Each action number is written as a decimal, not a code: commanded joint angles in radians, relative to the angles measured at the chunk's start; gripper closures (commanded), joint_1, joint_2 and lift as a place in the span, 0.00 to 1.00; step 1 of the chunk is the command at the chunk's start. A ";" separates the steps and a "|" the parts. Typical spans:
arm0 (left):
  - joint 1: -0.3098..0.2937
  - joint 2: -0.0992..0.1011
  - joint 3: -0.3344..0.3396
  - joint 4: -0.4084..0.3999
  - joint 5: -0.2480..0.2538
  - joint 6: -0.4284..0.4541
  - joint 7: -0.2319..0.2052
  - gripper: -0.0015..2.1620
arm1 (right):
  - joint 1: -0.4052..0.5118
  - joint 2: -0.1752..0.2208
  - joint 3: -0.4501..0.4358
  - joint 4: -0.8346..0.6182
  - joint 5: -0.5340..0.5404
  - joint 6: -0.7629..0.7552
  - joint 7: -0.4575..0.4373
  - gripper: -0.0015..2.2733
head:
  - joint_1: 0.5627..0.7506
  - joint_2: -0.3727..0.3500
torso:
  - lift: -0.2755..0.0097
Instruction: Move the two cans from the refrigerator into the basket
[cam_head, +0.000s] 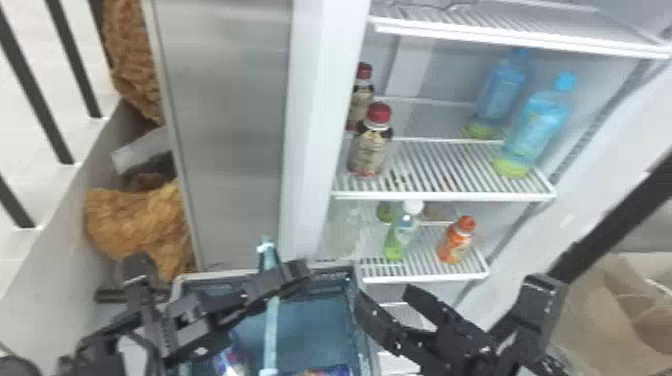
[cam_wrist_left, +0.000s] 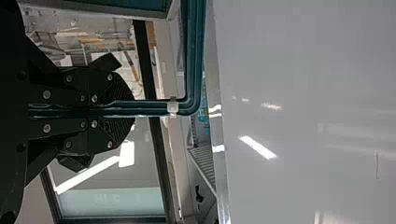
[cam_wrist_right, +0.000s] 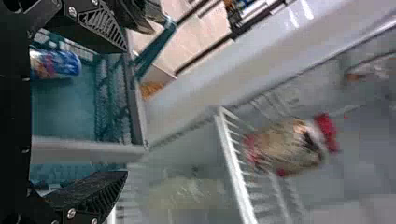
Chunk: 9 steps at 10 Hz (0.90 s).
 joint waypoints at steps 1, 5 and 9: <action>0.000 0.000 0.002 0.000 0.001 0.000 0.000 0.55 | 0.073 0.017 -0.041 -0.025 0.021 -0.115 0.003 0.06 | 0.70 0.18 | 0.86; 0.000 -0.001 0.000 0.000 -0.005 0.002 0.000 0.55 | 0.220 0.063 -0.149 0.027 0.049 -0.488 0.027 0.06 | 0.70 0.03 | 0.86; -0.007 -0.001 -0.002 0.000 -0.013 0.007 0.002 0.55 | 0.311 0.096 -0.185 0.149 0.045 -0.723 0.031 0.06 | 0.70 0.03 | 0.86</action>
